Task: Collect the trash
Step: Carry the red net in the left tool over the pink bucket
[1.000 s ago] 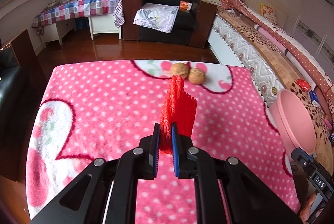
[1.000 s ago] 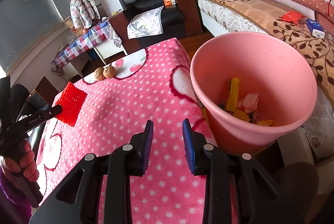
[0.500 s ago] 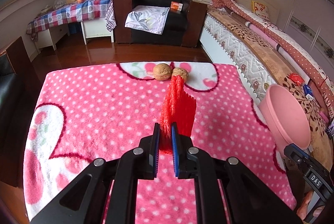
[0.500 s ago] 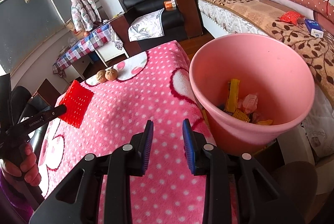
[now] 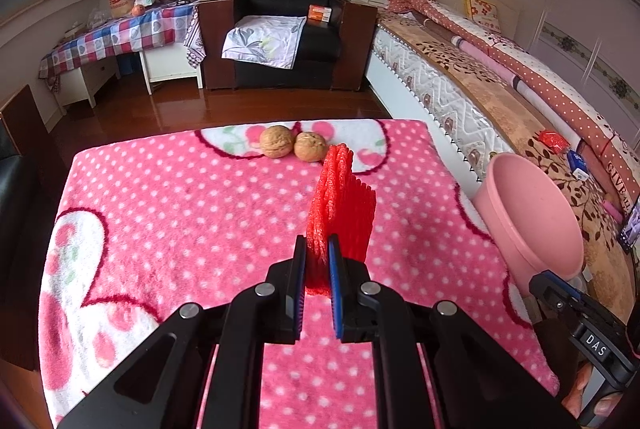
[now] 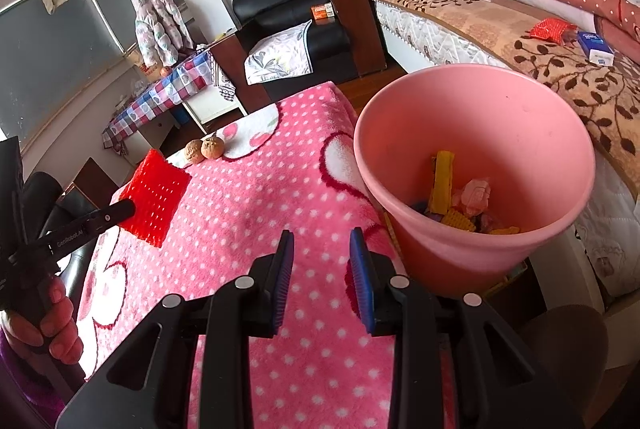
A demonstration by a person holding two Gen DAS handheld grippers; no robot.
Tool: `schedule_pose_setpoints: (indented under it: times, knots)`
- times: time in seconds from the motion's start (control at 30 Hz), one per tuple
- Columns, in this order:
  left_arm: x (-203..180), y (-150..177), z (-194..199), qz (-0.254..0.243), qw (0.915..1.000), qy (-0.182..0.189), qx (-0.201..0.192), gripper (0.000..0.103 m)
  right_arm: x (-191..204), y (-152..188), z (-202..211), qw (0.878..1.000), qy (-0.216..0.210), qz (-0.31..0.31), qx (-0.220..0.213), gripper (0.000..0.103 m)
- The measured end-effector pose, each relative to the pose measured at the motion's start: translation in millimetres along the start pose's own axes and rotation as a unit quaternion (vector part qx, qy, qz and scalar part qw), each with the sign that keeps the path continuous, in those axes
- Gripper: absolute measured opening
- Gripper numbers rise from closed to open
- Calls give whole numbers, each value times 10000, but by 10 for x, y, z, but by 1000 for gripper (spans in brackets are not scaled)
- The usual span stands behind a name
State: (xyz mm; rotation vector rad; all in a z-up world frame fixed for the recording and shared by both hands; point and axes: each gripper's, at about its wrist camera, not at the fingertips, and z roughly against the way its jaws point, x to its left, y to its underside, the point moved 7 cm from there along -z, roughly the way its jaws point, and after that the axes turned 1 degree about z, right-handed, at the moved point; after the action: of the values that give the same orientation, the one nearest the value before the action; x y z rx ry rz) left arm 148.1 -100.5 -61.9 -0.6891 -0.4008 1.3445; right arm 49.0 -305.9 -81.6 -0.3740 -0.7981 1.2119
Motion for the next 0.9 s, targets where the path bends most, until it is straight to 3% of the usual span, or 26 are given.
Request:
schedule_pose_setpoints:
  times: [0.4, 0.9]
  knots:
    - [-463, -80, -14, -317, 9988, 370, -33, 10, -196, -76, 61, 9996, 159, -187, -164, 29]
    - [-1447, -254, -30, -882, 9878, 1272, -142, 10, -676, -290, 266, 9952, 623, -452, -599, 29]
